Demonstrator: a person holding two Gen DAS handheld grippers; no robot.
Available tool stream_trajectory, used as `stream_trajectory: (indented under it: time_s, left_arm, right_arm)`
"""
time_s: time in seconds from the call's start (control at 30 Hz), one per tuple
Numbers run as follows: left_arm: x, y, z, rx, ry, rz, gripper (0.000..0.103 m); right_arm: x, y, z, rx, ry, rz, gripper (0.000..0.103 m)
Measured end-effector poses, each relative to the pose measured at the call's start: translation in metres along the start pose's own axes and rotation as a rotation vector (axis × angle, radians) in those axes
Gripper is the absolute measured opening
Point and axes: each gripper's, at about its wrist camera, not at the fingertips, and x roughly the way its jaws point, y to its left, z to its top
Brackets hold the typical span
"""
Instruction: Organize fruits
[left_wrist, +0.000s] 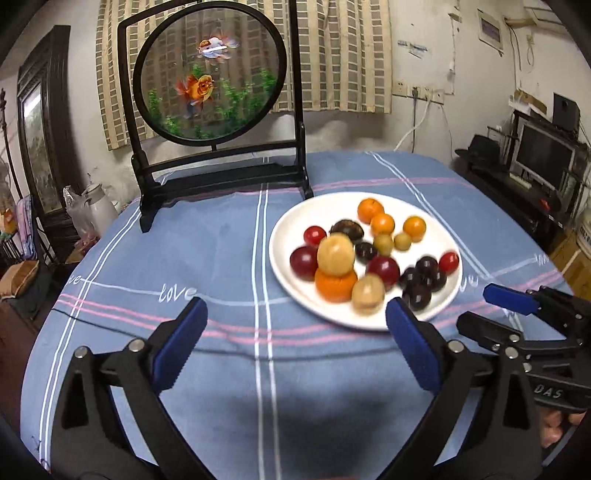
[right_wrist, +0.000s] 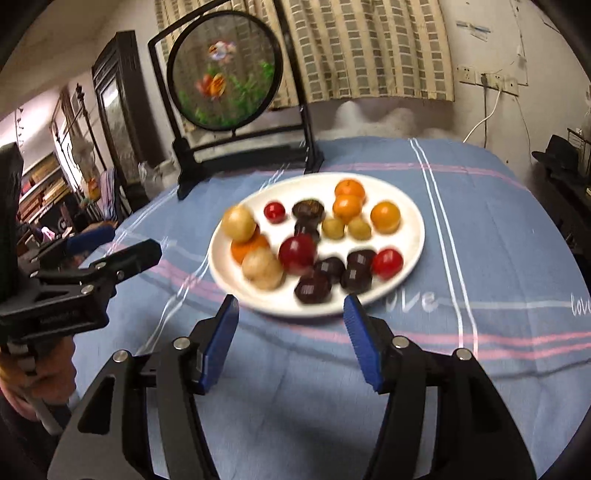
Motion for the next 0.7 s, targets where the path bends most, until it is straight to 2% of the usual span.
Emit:
stream_trajectory:
  time_s: [0.1, 0.23, 0.33, 0.47, 0.6, 0.7]
  left_arm:
    - [-0.006, 0.004, -0.016, -0.011, 0.016, -0.033, 0.101]
    - [-0.008, 0.005, -0.028, -0.011, 0.041, -0.021, 0.101]
    - [-0.011, 0.006, -0.030, -0.024, 0.039, -0.043, 0.101]
    - [-0.012, -0.002, -0.032, 0.014, 0.036, -0.013, 0.101]
    - [-0.014, -0.003, -0.033, 0.006, 0.046, -0.055, 0.101]
    - [-0.011, -0.001, -0.032, -0.001, 0.056, -0.043, 0.101]
  right_arm:
    - [-0.007, 0.002, -0.011, 0.004, 0.018, -0.011, 0.060]
    - [-0.013, 0.005, -0.023, -0.012, 0.026, -0.061, 0.060]
    - [-0.014, 0.002, -0.024, -0.008, 0.032, -0.075, 0.060]
    - [-0.017, 0.001, -0.025, -0.008, 0.027, -0.085, 0.060]
    - [-0.017, -0.002, -0.026, 0.007, 0.025, -0.090, 0.060]
    - [-0.017, -0.003, -0.026, 0.017, 0.027, -0.086, 0.060]
